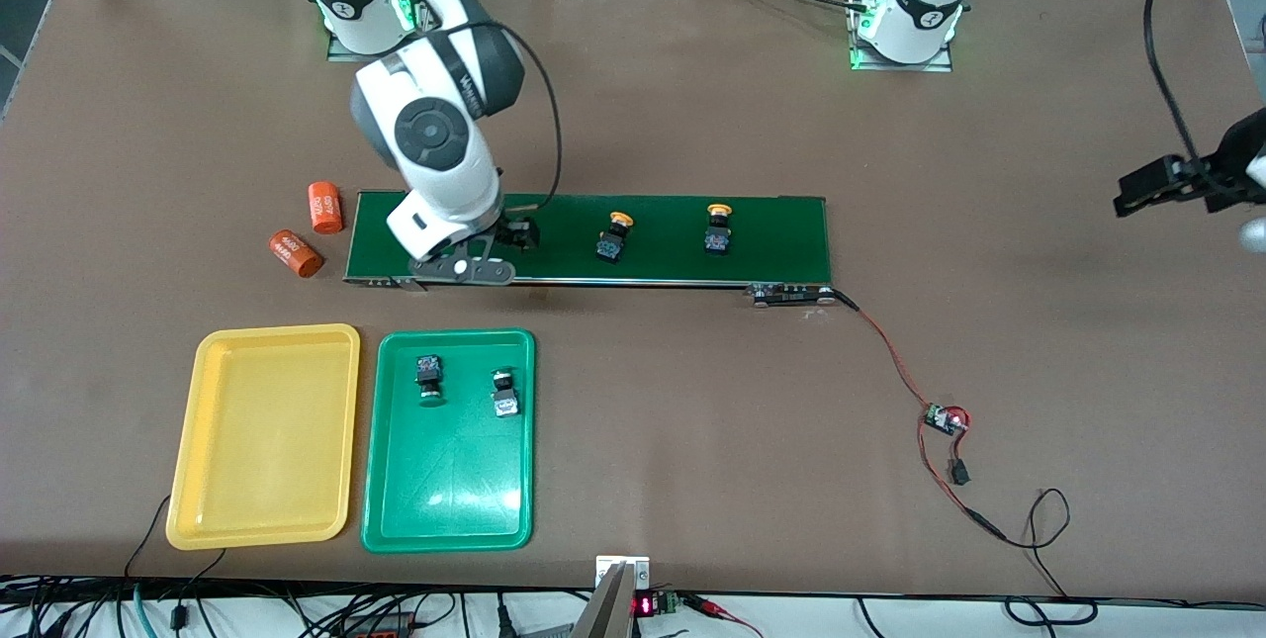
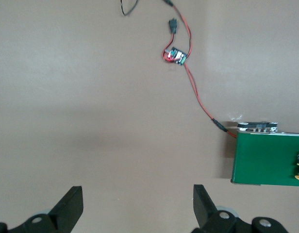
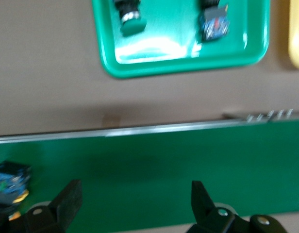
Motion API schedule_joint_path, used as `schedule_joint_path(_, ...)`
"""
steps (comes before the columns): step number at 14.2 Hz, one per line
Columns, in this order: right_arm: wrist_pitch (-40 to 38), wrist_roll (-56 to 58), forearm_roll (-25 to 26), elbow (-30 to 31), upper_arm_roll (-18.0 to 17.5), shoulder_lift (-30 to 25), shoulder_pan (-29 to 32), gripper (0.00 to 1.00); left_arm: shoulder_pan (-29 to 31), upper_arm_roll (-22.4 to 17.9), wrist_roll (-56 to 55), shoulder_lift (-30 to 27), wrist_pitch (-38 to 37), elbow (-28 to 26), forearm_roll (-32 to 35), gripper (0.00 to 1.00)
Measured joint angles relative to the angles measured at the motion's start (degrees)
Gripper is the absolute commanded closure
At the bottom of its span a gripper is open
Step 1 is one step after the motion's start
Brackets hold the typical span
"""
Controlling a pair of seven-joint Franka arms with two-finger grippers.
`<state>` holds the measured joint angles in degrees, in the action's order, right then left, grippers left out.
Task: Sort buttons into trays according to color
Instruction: 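Grasp the orange-capped button on the belt with the right gripper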
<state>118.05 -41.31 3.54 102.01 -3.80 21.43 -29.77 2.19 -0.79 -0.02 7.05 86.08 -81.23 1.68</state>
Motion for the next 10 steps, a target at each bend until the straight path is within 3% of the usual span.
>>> schedule_joint_path(10, 4.8, -8.7, -4.2, 0.9, -0.2, 0.3, -3.2, 0.00, -1.5, 0.2, -0.7, 0.1, 10.2, -5.1, -0.7, 0.00)
